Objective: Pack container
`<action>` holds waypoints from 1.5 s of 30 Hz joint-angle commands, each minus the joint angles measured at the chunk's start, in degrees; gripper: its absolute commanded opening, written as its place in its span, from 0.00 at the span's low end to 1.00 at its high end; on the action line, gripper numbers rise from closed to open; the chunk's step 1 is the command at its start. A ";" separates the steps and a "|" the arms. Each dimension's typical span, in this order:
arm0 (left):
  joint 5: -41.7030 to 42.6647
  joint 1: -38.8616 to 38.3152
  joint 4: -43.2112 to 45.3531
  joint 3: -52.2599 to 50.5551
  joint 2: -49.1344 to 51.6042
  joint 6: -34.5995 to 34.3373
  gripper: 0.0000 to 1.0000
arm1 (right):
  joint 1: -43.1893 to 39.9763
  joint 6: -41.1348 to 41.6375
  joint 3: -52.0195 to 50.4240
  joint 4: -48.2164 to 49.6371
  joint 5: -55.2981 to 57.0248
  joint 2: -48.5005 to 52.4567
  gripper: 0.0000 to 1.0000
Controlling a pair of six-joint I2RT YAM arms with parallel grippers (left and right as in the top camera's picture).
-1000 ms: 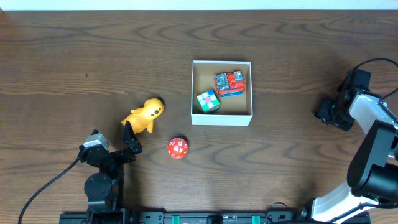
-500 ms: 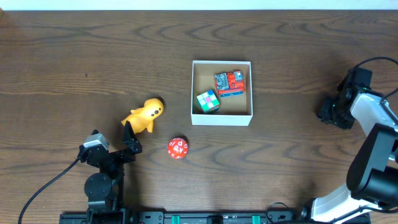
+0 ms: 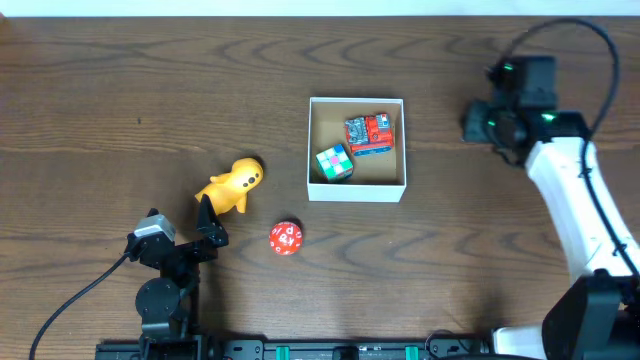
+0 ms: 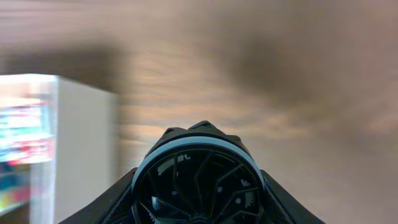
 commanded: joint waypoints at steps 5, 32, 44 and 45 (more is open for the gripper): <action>-0.48 -0.07 -2.12 -1.22 -0.39 0.92 0.98 | 13.16 -0.70 2.40 5.88 -0.11 -0.57 0.44; -0.48 -0.09 -2.12 -1.22 -0.39 0.92 0.98 | 28.24 -0.72 2.40 27.02 2.16 18.93 0.46; -0.48 -0.09 -2.12 -1.22 -0.39 0.92 0.98 | 28.24 -2.38 2.49 28.61 0.31 17.59 0.82; -0.48 -0.09 -2.12 -1.22 -0.39 0.92 0.98 | 28.24 -2.40 2.49 28.52 -0.66 16.81 0.82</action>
